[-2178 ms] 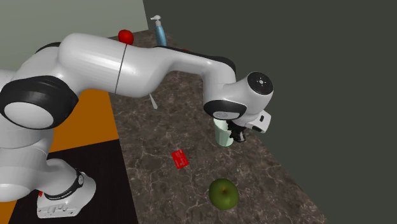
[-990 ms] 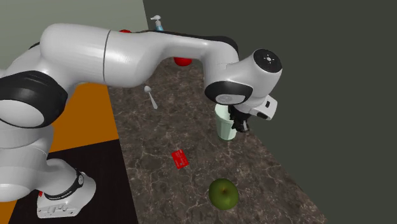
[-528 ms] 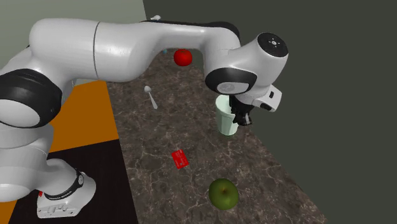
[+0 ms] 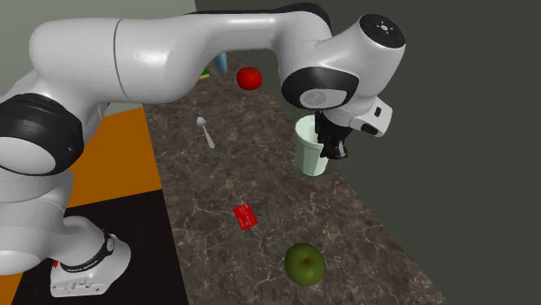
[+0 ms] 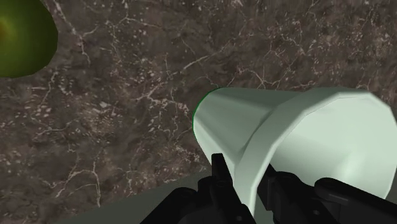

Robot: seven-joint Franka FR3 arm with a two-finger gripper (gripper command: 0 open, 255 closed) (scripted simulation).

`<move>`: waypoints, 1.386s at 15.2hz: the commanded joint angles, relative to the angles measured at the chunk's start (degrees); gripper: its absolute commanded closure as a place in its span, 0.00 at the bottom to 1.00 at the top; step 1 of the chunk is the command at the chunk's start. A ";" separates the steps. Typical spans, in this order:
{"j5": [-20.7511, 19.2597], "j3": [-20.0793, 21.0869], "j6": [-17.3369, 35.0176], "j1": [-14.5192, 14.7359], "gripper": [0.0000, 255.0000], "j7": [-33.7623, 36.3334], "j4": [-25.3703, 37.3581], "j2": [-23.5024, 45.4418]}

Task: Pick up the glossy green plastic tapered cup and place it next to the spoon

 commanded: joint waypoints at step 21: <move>-1.08 1.74 -6.92 4.83 1.00 8.66 4.04 -4.95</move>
